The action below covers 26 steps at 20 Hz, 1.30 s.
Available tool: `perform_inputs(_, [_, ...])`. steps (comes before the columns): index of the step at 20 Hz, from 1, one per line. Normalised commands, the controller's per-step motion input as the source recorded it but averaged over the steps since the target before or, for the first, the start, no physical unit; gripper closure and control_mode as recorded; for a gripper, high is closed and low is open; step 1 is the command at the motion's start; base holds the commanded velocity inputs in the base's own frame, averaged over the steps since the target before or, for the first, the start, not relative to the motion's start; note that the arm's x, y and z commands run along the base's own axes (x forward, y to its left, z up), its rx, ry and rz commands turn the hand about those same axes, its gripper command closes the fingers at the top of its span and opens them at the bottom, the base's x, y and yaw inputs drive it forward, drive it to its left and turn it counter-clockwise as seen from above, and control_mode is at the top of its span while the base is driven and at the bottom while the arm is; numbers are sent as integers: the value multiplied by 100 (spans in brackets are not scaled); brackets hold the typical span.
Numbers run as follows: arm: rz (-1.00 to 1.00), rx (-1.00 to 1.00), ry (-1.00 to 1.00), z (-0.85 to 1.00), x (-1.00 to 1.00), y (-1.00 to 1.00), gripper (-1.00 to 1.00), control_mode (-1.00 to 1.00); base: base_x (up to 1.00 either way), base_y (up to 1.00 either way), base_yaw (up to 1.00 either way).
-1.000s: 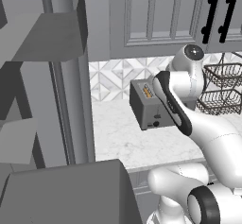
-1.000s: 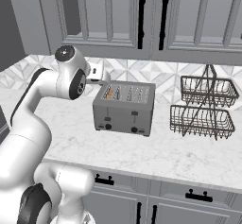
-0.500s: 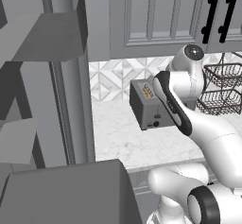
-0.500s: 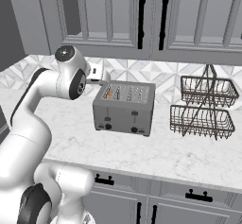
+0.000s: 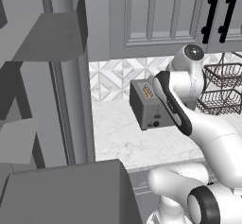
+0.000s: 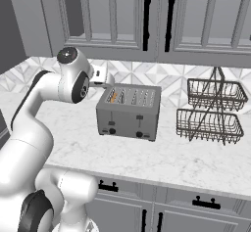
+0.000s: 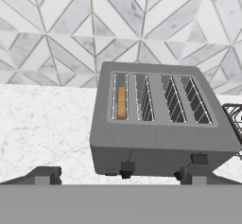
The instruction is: Start the toaster. Once the lever pops up, take the bread to the plate on the dining counter.
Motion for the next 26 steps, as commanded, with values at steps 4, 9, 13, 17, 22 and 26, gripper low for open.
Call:
perform_inputs(4, [0,0,0,0,0,0,-100,-100,0,0,0])
perform_inputs(9, [0,0,0,0,0,0,-100,-100,0,0,0])
perform_inputs(13, [0,0,0,0,0,0,-100,-100,0,0,0])
perform_inputs(17, [0,0,0,0,0,0,-100,-100,0,0,0])
perform_inputs(22, [0,0,0,0,0,0,-100,-100,0,0,0])
perform_inputs(26, [0,0,0,0,0,0,-100,-100,0,0,0])
